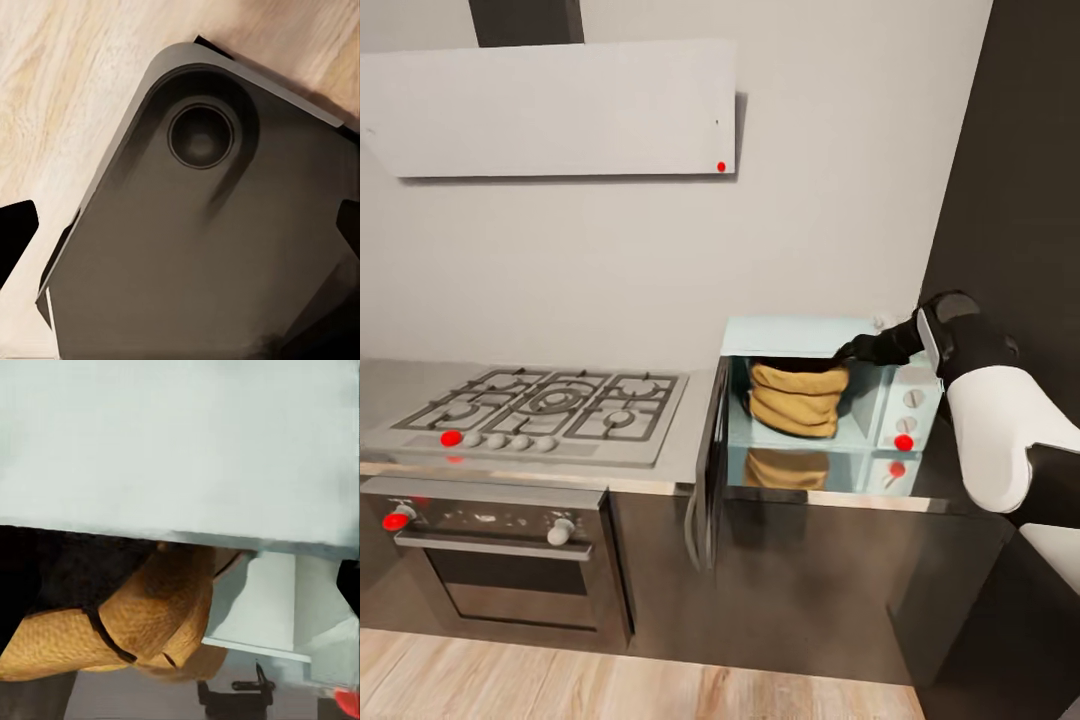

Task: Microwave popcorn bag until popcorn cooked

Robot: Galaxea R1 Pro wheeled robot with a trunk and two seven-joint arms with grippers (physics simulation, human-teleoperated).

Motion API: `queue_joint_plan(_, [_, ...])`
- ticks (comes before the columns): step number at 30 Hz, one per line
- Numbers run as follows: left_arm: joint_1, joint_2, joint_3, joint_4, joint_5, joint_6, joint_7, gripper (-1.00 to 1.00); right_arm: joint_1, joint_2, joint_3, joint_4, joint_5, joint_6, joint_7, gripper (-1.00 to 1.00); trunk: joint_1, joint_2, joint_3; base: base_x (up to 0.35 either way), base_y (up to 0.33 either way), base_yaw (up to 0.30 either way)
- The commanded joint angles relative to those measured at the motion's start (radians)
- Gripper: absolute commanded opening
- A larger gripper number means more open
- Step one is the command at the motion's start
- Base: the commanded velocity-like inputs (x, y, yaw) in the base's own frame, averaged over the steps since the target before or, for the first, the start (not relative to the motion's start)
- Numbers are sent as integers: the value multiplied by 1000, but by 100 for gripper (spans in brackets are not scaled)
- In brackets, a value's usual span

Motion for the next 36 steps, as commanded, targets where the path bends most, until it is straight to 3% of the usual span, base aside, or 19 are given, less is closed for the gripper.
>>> queue_joint_plan(1, [0, -1, -1, -1, 1, -2, 3, 100, -1, -5, -2, -38, 67, 2, 6, 100, -1, -1, -1, -292, 0, 0])
queue_joint_plan(10, [0, -1, -1, -1, 1, -2, 3, 100, 5, -9, -2, -38, 70, 2, 5, 100, -1, -1, -1, -330, 0, 0])
queue_joint_plan(14, [0, 1, -2, -1, 1, -2, 3, 100, 131, 2, 2, -39, 67, 2, 6, 100, -1, -1, -1, -241, 0, 0])
queue_joint_plan(16, [0, 2, -2, -1, 1, -2, 3, 100, 231, 17, 2, -38, 65, 2, 6, 100, -1, -1, -1, -41, 0, 0])
queue_joint_plan(17, [0, 2, -2, -1, 1, -1, 3, 100, 252, 26, 1, -38, 64, 2, 6, 100, -1, -1, -1, -15, 0, 0])
queue_joint_plan(19, [0, 3, -2, -1, 1, 0, 3, 100, 303, 53, -3, -38, 62, -142, 7, 100, -1, -1, -1, -6, 0, 0])
queue_joint_plan(22, [0, 2, -2, -1, 1, 0, 3, 100, 336, 94, -11, -35, 55, -355, 3, 100, -1, -1, -1, -1, 0, 0])
queue_joint_plan(24, [0, 2, -2, -1, 1, 0, 3, 100, 341, 104, -23, -33, 13, -405, 4, 100, -1, -1, -1, 0, 0, 0])
queue_joint_plan(27, [0, 3, -2, -1, 1, 0, 3, 100, 343, 109, -28, -34, -140, -487, 3, 100, -1, -1, -1, 0, 0, 0])
queue_joint_plan(29, [0, 3, -2, -1, 1, 0, 3, 100, 343, 109, -28, -29, -199, -569, -1, 100, -1, -1, -1, 0, 0, 0])
queue_joint_plan(33, [0, 1, -1, -3, 1, 0, 3, 100, 354, 116, -29, -13, -227, -722, -32, 100, -1, -1, -1, 0, 0, 0])
queue_joint_plan(36, [0, -1, 0, -4, 1, 0, 3, 100, 383, 139, -29, -8, -229, -812, -93, 100, -1, -1, -1, 14, 0, 0])
